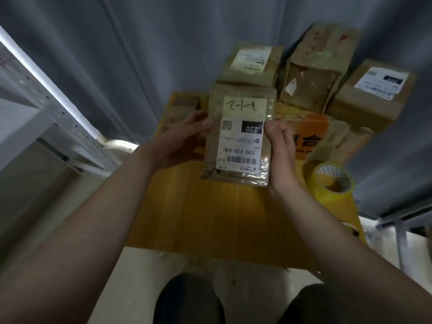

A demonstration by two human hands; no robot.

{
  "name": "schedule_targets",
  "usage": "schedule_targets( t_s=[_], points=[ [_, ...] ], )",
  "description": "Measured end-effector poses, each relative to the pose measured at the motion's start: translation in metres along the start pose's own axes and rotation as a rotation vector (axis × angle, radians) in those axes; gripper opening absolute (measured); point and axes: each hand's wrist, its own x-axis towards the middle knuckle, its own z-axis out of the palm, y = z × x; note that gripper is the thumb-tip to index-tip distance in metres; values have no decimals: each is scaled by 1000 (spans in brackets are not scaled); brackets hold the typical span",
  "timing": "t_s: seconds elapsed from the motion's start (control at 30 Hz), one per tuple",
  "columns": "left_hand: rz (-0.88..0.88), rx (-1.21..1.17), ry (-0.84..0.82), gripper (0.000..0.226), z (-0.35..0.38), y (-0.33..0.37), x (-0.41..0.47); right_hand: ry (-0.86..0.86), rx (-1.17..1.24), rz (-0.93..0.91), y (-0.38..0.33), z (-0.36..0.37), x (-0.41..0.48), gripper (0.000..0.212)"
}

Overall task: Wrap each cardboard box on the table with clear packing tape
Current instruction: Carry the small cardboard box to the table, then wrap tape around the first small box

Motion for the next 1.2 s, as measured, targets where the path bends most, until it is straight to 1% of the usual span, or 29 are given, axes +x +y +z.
schedule_targets(
  t_s=[0.07, 0.13, 0.17, 0.23, 0.27, 0.3, 0.37, 0.4, 0.43, 0.5, 0.53, 0.6, 0.67, 0.73, 0.77, 0.8, 0.87, 0.9, 0.93, 0.97, 1.0, 1.03, 1.07, 1.1, 1.13, 1.2],
  points=[
    [63, 37, -37, 89, 7, -9, -4, -23, 15, -59, 10, -5, -3, 35],
    [114, 57, 8, 76, 20, -15, -12, -27, -2, -111, 13, -12, -9, 39],
    [134, 65, 43, 76, 27, -19, -20, -36, -10, -126, 12, -16, -15, 38],
    [160, 84, 85, 93, 45, -24, -39, -86, -41, -153, 6, -25, -34, 34],
    [167, 94, 119, 96, 56, -26, -51, -116, -86, -164, 4, -30, -46, 35],
    [179, 108, 167, 93, 69, -25, -65, -148, -145, -178, -1, -35, -59, 41],
    [200, 126, 260, 74, 93, -27, -91, -223, -308, -202, -11, -49, -94, 56],
    [202, 135, 329, 65, 104, -29, -105, -246, -399, -224, -14, -53, -110, 65],
    [197, 137, 407, 61, 113, -32, -116, -254, -480, -254, -19, -57, -126, 73],
    [206, 154, 552, 72, 130, -36, -137, -281, -587, -325, -27, -58, -149, 84],
    [215, 167, 601, 80, 139, -37, -147, -328, -609, -345, -30, -56, -163, 85],
    [224, 160, 641, 88, 157, -41, -162, -413, -670, -332, -33, -51, -184, 88],
    [250, 160, 646, 86, 178, -42, -178, -378, -767, -354, -34, -47, -196, 89],
    [319, 179, 666, 79, 187, -43, -185, -307, -730, -389, -37, -46, -200, 79],
    [346, 146, 661, 73, 189, -43, -188, -275, -648, -371, -40, -48, -200, 72],
    [361, 92, 646, 65, 189, -42, -191, -262, -535, -306, -43, -50, -200, 65],
    [370, -28, 601, 55, 187, -41, -198, -319, -261, -102, -52, -57, -199, 52],
    [388, -34, 607, 55, 186, -39, -201, -374, -102, 37, -58, -62, -198, 50],
    [426, 22, 649, 57, 182, -39, -204, -429, 36, 168, -63, -68, -197, 52],
    [474, 125, 714, 61, 176, -37, -205, -486, 125, 263, -68, -74, -196, 57],
    [527, 211, 751, 67, 167, -35, -207, -538, 179, 321, -71, -79, -194, 62],
    [568, 260, 740, 75, 159, -33, -207, -576, 194, 358, -74, -82, -192, 67],
    [578, 258, 682, 82, 151, -31, -207, -580, 185, 382, -75, -84, -190, 73],
    [552, 226, 604, 85, 144, -30, -207, -565, 174, 405, -74, -85, -187, 79],
    [512, 194, 525, 84, 138, -30, -204, -551, 167, 426, -70, -86, -182, 84],
    [412, 141, 377, 73, 130, -32, -194, -552, 127, 454, -61, -87, -165, 93]
  ],
)
